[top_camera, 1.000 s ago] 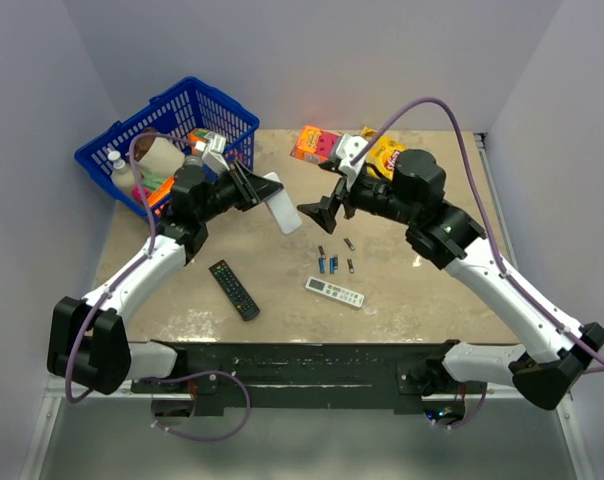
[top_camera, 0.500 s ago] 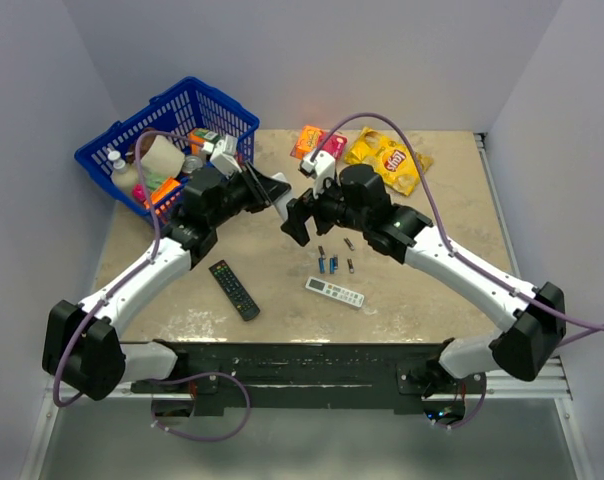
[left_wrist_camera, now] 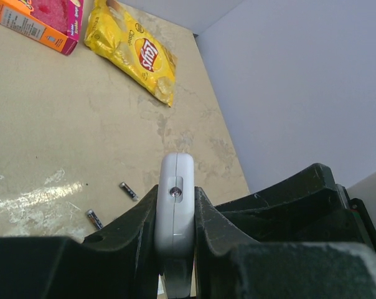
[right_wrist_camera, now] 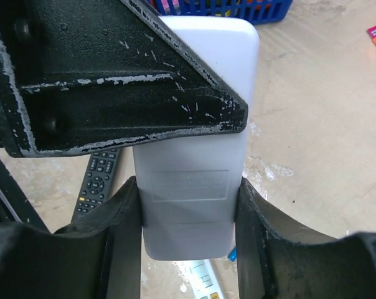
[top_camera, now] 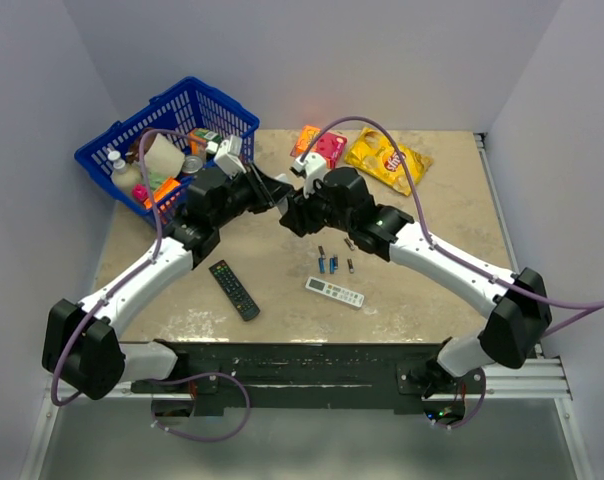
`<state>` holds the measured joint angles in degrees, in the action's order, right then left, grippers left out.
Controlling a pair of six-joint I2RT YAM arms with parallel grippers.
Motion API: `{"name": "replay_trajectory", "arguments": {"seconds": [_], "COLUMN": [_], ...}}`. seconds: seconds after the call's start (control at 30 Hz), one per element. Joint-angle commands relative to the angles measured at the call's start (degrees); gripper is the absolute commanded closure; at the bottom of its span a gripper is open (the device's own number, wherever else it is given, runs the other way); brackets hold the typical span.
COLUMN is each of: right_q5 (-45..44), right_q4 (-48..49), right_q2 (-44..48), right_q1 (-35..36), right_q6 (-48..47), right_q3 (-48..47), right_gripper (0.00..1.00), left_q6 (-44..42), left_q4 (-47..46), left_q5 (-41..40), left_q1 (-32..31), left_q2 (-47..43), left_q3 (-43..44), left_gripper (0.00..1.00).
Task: Load the batteries into the remote control
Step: Place the remote control at the center of the board.
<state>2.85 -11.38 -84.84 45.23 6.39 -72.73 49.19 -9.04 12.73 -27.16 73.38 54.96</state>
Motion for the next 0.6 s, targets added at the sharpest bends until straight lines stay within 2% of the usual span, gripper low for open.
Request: {"name": "replay_trajectory", "arguments": {"seconds": [0.0, 0.03, 0.07, 0.1, 0.17, 0.2, 0.3, 0.4, 0.57], "right_q5": [-1.63, -1.71, -2.49, -2.76, -4.33, -5.04, -8.21, -10.83, -15.07], "right_q4": [1.80, 1.27, 0.23, -0.48, -3.11, -4.17, -7.60, -11.20, -15.78], "right_q2": [3.01, 3.27, 3.62, 3.89, 4.59, 4.77, 6.08, 6.70, 3.90], "right_q1": [-0.06, -0.14, -0.15, -0.32, -0.76, -1.46, -4.35, -9.78, -19.02], "right_q6": [-0.06, 0.02, -0.59, -0.77, -1.21, -1.21, -0.86, 1.33, 6.95], "right_q3": [-0.40, -0.05, 0.56, 0.83, 1.80, 2.15, 4.08, 6.28, 9.44], "right_gripper": [0.79, 0.91, 0.96, 1.00, 1.00, 1.00, 1.00, 1.00, 1.00], "left_q6": [-4.09, -4.80, -6.46, -7.34, -10.58, -11.74, -16.66, -21.32, -27.56], "left_q4": [0.94, 1.39, 1.91, 2.96, 3.67, 4.81, 7.10, 10.86, 14.04], "left_q5": [-2.80, -3.24, -4.63, -5.78, -9.19, -10.70, -17.72, -25.46, -35.91], "left_q1": [-0.35, -0.27, -0.26, -0.26, -0.26, -0.18, -0.09, -0.09, 0.09], "left_q2": [-0.96, -1.31, -1.75, -2.97, -4.73, -6.83, -12.01, -17.02, -23.45], "left_q3": [3.22, 3.83, 4.10, 4.36, 4.81, 5.07, 5.07, 5.16, 4.63], "left_gripper": [0.86, 0.81, 0.75, 0.61, 0.45, 0.30, 0.09, 0.01, 0.00]}}
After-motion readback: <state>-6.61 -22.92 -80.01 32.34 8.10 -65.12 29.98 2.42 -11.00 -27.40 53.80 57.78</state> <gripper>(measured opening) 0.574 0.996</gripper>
